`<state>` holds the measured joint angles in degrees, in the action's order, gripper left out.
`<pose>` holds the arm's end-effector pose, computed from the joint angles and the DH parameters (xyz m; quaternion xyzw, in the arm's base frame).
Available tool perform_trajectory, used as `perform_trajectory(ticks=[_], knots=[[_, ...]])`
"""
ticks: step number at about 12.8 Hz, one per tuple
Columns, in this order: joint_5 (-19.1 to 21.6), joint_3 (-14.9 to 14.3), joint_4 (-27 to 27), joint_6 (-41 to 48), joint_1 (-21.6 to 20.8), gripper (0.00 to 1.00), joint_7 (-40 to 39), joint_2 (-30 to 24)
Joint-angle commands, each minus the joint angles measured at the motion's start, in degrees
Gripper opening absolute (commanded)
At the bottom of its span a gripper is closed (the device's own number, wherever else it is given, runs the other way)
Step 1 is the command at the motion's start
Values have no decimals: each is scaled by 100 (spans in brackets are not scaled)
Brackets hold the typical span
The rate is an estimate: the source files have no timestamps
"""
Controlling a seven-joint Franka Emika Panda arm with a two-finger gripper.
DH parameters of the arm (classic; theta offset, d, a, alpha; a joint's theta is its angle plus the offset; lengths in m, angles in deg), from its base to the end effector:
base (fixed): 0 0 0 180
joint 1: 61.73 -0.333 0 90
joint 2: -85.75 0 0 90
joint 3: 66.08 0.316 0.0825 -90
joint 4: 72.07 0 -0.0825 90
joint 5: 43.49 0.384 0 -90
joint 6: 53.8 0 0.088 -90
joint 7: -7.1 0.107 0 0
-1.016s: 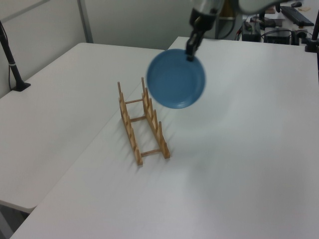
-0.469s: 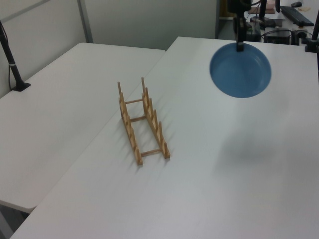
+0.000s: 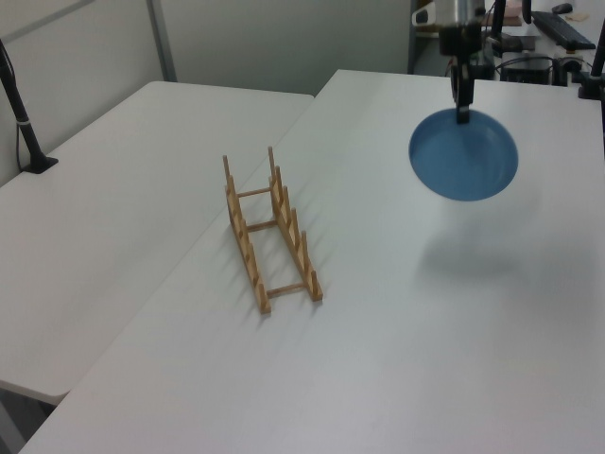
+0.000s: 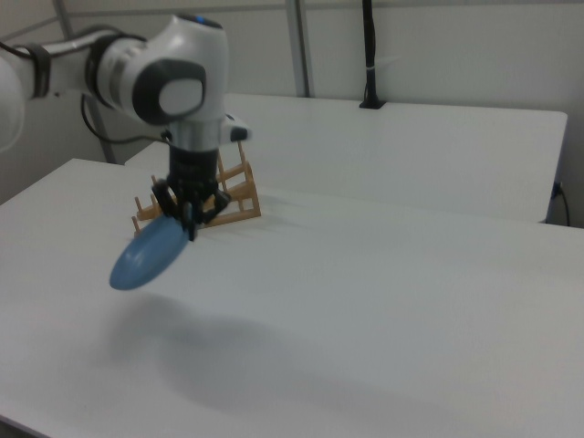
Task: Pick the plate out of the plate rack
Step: 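Lower the blue plate flat onto the table beside the rack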
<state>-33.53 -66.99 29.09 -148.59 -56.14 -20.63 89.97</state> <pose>0.5632 -0.0467 0.4999 -0.9779 -0.1678 0.0629 0.1082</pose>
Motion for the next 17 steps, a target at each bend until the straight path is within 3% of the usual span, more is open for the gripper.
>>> perform_trajectory(ticks=[1, 5, 12, 14, 16, 17], knots=[[137, -93, 790, -1040, 38, 0, -101, -89], [129, -102, 1204, -1726, 100, 0, -136, 122], [-134, -111, 1231, -2246, 259, 3, -286, 799], [-188, -111, 1222, -2238, 259, 41, -286, 843], [-188, -111, 1178, -2220, 259, 72, -260, 835], [-188, -111, 1169, -2211, 259, 98, -234, 826]])
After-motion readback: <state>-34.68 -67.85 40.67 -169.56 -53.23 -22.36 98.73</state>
